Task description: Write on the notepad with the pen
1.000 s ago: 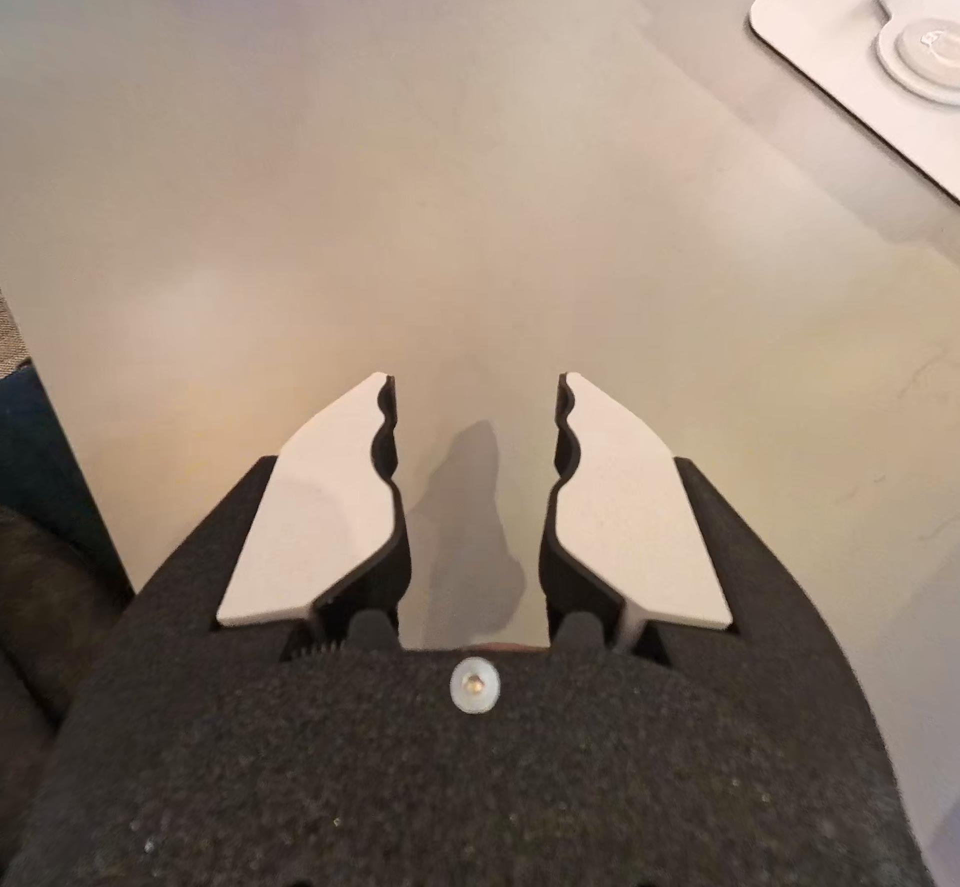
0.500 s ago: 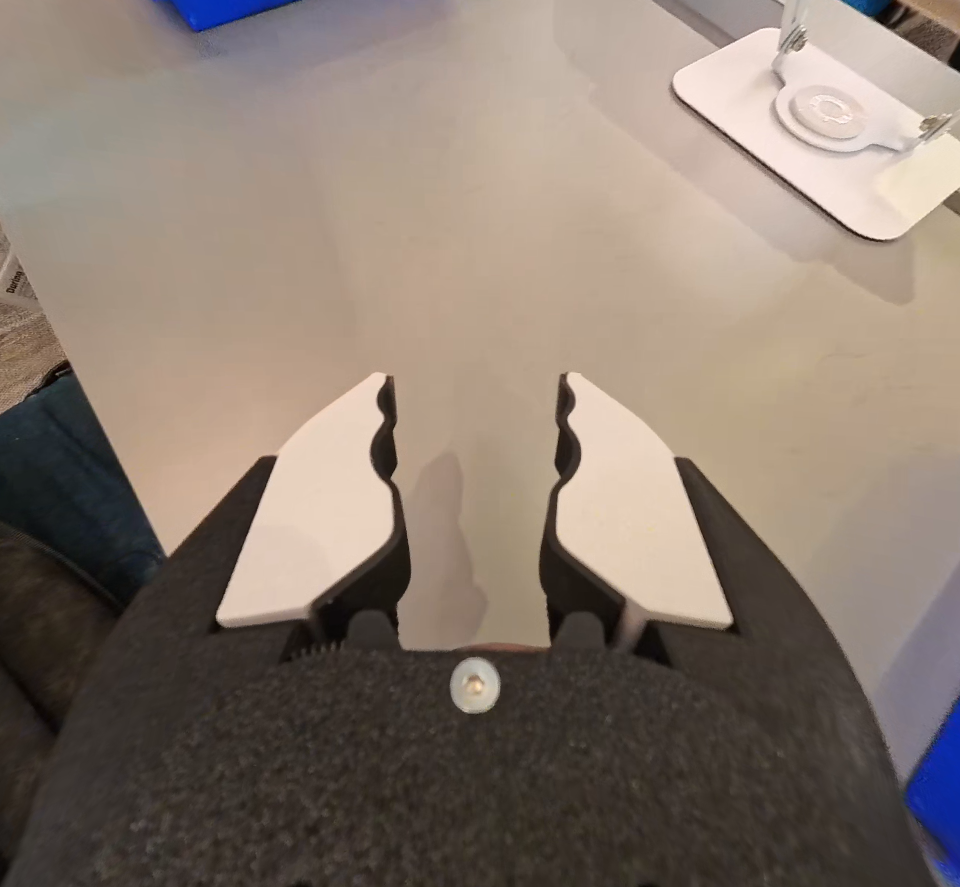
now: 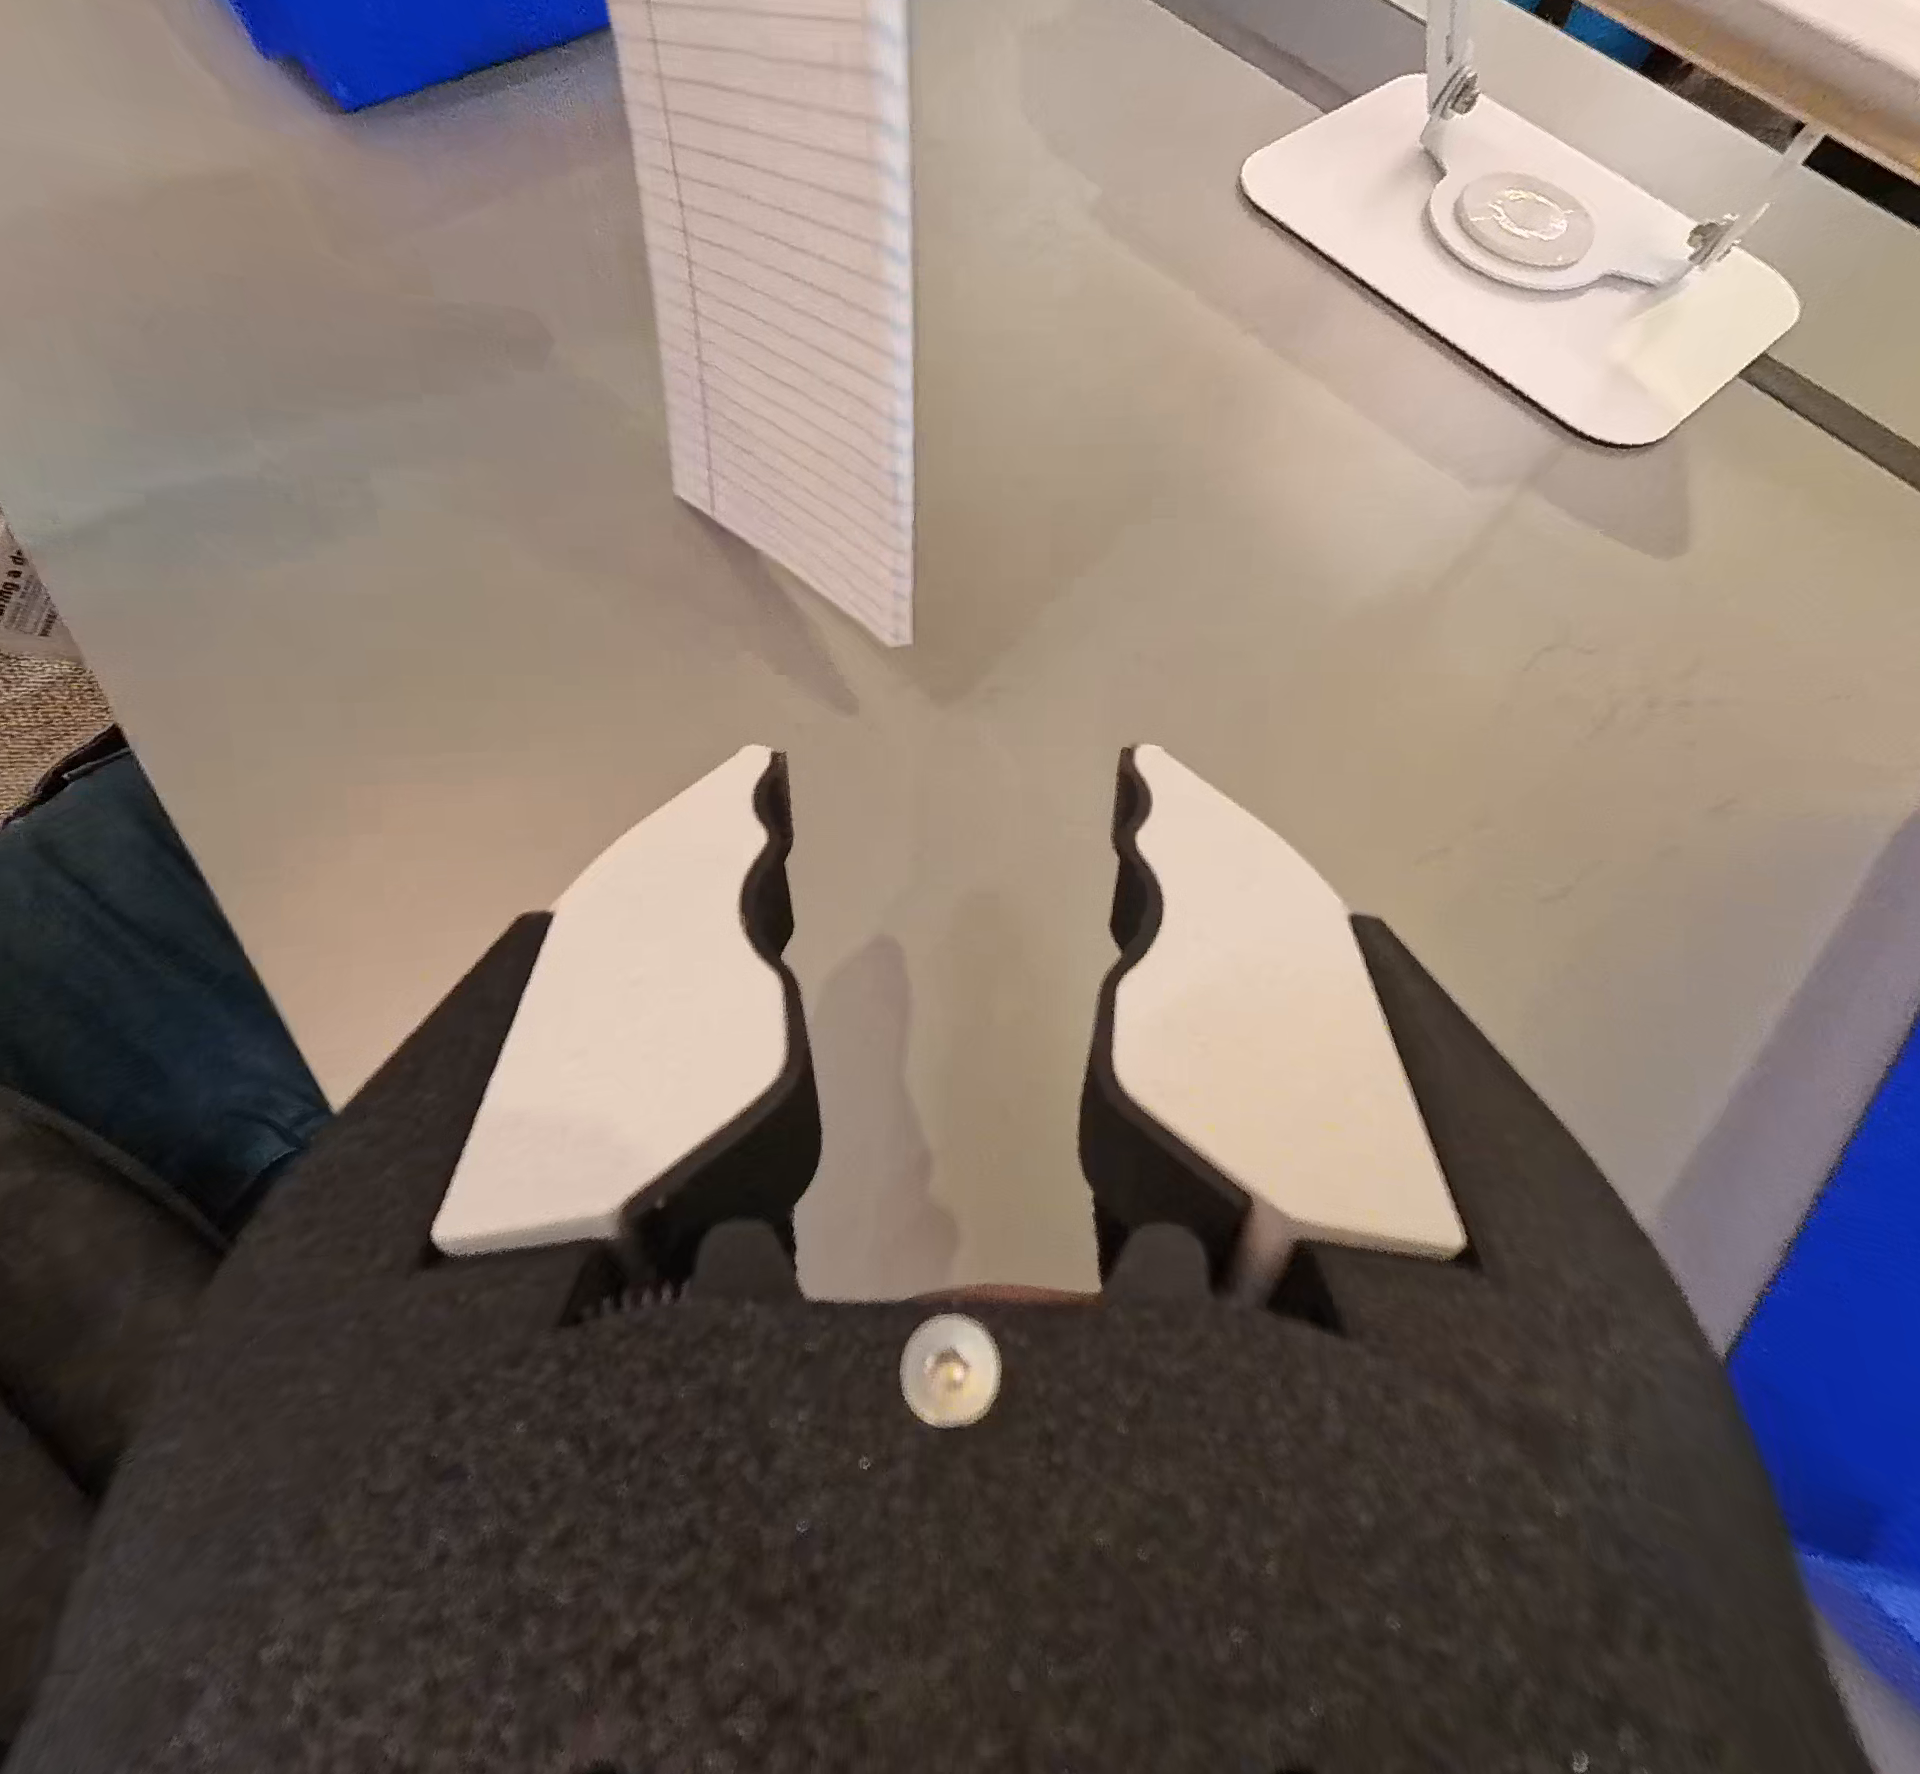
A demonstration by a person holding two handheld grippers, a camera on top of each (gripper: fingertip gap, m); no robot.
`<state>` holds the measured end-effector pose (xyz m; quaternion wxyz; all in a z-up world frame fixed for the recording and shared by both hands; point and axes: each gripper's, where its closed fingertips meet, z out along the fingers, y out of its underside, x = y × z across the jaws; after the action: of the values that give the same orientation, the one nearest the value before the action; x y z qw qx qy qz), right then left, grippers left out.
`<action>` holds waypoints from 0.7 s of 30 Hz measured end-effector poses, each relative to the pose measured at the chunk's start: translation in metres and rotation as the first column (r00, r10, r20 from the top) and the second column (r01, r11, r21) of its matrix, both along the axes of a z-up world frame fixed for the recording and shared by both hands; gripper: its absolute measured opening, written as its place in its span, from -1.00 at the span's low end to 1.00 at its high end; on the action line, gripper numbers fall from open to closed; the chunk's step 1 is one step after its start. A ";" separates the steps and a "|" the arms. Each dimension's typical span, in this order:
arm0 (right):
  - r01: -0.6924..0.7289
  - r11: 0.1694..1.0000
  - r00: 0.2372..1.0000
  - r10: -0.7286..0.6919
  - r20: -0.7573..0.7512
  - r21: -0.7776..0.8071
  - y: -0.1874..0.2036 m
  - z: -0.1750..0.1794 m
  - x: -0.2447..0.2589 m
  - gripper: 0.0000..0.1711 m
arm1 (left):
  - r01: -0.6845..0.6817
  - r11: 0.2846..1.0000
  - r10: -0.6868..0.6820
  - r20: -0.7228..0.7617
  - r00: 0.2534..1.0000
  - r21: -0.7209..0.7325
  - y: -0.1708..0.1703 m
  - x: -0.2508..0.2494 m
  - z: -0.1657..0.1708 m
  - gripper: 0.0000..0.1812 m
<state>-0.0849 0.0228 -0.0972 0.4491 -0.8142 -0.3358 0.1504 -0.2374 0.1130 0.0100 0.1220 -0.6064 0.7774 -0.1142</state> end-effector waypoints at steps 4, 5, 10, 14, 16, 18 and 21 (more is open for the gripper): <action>0.016 1.000 1.000 -0.016 0.006 -0.001 0.005 -0.002 0.008 -0.31 | -0.028 1.000 0.027 -0.097 0.995 -0.003 0.049 0.019 -0.021 -0.97; 0.019 1.000 1.000 -0.019 0.009 -0.002 0.006 -0.003 0.010 -0.31 | -0.032 0.999 0.031 -0.127 0.991 -0.004 0.061 0.023 -0.028 -0.97; 0.041 0.999 0.999 -0.042 -0.002 -0.028 0.013 -0.013 0.022 -0.30 | -0.046 0.996 0.031 -0.200 0.979 -0.071 0.110 0.052 -0.073 -0.97; 0.055 0.997 0.998 -0.056 -0.008 -0.057 0.016 -0.023 0.030 -0.30 | -0.053 0.988 0.011 -0.281 0.960 -0.143 0.134 0.064 -0.125 -0.97; 0.063 0.996 0.998 -0.064 -0.012 -0.069 0.018 -0.029 0.034 -0.30 | -0.060 0.982 0.002 -0.305 0.952 -0.179 0.141 0.067 -0.148 -0.98; 0.069 0.994 0.997 -0.070 -0.016 -0.085 0.019 -0.035 0.038 -0.30 | -0.056 0.975 -0.013 -0.306 0.952 -0.214 0.143 0.069 -0.164 -0.99; 0.077 0.992 0.997 -0.079 -0.015 -0.104 0.019 -0.044 0.042 -0.30 | -0.045 0.970 -0.023 -0.274 0.961 -0.238 0.140 0.076 -0.170 -1.00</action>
<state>-0.0434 0.0423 -0.1414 0.4152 -0.8474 -0.2912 0.1576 -0.1614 0.2527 -0.1596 -0.0613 -0.6311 0.7635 -0.1222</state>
